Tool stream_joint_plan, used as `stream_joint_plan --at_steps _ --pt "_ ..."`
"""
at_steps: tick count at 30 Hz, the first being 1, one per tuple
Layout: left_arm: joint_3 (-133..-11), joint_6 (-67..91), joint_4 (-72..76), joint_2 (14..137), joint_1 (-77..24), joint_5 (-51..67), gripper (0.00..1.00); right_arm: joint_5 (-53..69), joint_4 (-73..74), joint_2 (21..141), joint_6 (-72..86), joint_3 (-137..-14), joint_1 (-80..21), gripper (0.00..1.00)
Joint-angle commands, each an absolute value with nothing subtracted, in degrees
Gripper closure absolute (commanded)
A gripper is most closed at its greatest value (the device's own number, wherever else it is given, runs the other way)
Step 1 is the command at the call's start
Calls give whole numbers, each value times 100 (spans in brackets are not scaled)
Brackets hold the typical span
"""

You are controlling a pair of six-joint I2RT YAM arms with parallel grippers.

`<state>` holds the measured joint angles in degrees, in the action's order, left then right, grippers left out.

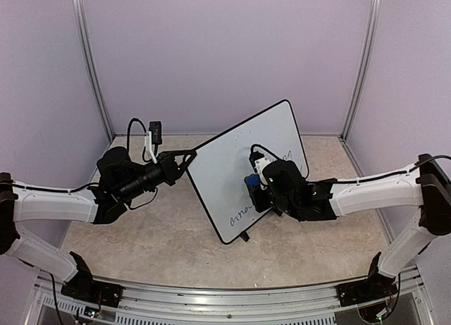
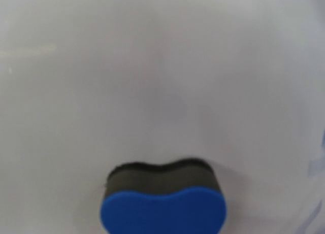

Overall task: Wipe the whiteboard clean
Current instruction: Erase the whiteboard at the center of the board.

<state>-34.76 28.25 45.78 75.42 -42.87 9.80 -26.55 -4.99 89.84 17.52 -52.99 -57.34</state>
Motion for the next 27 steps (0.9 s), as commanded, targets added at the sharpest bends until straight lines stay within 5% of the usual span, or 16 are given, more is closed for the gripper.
stream_joint_plan --at_steps 1,27 --pt "-3349 2469 4280 7654 -4526 2067 100 -2540 -326 8758 2164 -4681 -5702 76" --pt "-3348 2457 4255 7620 -4526 2065 100 -1975 -530 8626 1433 -4961 -4418 76"
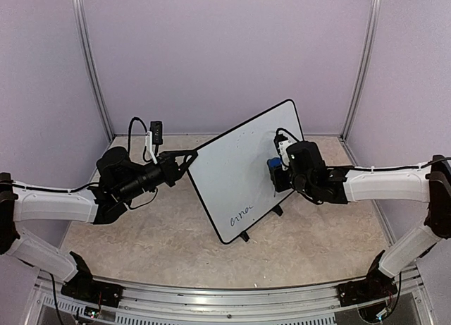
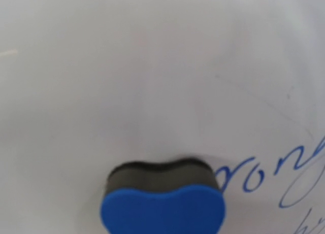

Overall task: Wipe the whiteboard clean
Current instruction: Erase the whiteboard at the center of the board.

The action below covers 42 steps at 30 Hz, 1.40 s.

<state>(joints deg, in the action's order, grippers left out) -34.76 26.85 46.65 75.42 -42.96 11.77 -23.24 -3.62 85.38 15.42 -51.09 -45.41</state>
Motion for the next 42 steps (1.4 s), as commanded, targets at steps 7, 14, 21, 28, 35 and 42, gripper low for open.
stream_joint_plan --at_steps 7,14,21,28,35,42 --pt "-3357 2459 4272 7670 -4526 2076 100 -1434 -869 8804 1658 -4392 -4389 76" --pt "-3357 2476 4293 7697 -4526 2089 100 -1371 -940 8829 1697 -4296 -4377 76" --pt "-3366 2475 4290 7720 -4526 2105 100 -1398 -752 8895 1362 -5049 -4134 76" --pt "-3357 2452 4272 7681 -4527 2080 100 -1330 -699 8974 1216 -5483 -3922 76" --pt "-3366 2470 4290 7732 -4518 2098 100 -801 -931 8921 1426 -5013 -3923 76" --pt "-3375 2494 4332 7801 -4509 2120 100 -577 -1280 8830 1679 -4233 -4081 77"
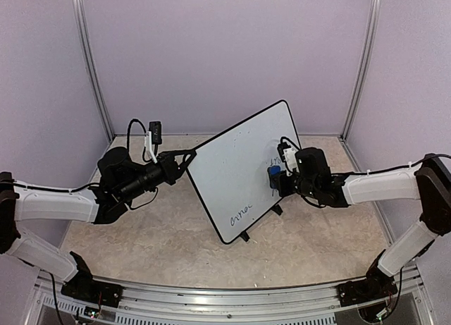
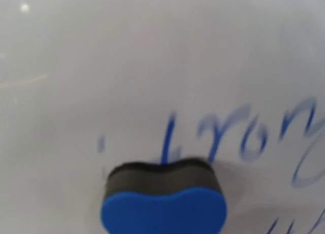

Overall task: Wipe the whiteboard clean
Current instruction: Erase the whiteboard at the center of the board.

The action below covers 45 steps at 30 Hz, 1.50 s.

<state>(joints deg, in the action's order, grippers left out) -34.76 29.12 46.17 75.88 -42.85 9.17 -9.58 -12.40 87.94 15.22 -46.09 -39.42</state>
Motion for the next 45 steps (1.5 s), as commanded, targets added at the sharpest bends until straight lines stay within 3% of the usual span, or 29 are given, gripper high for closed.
stream_joint_plan --at_steps 1,6,19,34,45 --pt "-3375 2502 4347 7824 -4509 2127 100 -580 -1291 8821 1693 -4172 -4100 77" --pt "-3388 2524 4368 7866 -4509 2153 100 -750 -1283 8747 1705 -4154 -4120 77" --pt "-3360 2470 4283 7724 -4509 2096 100 -1258 -828 9111 1204 -5550 -4050 76" --pt "-3354 2500 4315 7706 -4509 2127 100 -1220 -1108 8760 1585 -4296 -4014 76" --pt "-3349 2479 4290 7683 -4518 2116 100 -1270 -830 8898 1226 -5263 -3828 76"
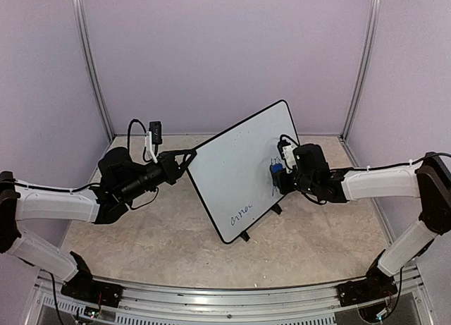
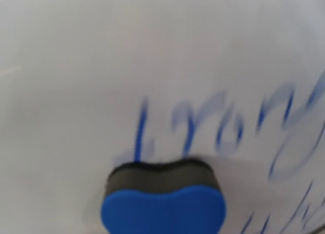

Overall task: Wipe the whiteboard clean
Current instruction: Erase the whiteboard at the center of the board.

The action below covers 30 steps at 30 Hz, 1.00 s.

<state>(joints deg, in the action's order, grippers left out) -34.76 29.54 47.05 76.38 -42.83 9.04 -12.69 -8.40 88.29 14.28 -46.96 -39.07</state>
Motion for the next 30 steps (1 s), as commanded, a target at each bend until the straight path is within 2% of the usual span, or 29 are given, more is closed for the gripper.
stream_joint_plan --at_steps 1,7,19,30 --pt "-3349 2479 4295 7675 -4518 2113 100 -1274 -796 8924 1194 -5356 -3819 76" --pt "-3340 2472 4274 7640 -4518 2100 100 -1205 -793 9005 1217 -5405 -3804 76" --pt "-3356 2496 4315 7707 -4518 2127 100 -1110 -1113 8846 1567 -4388 -3804 76" --pt "-3349 2488 4301 7692 -4518 2121 100 -1167 -766 8992 1203 -5318 -3705 76"
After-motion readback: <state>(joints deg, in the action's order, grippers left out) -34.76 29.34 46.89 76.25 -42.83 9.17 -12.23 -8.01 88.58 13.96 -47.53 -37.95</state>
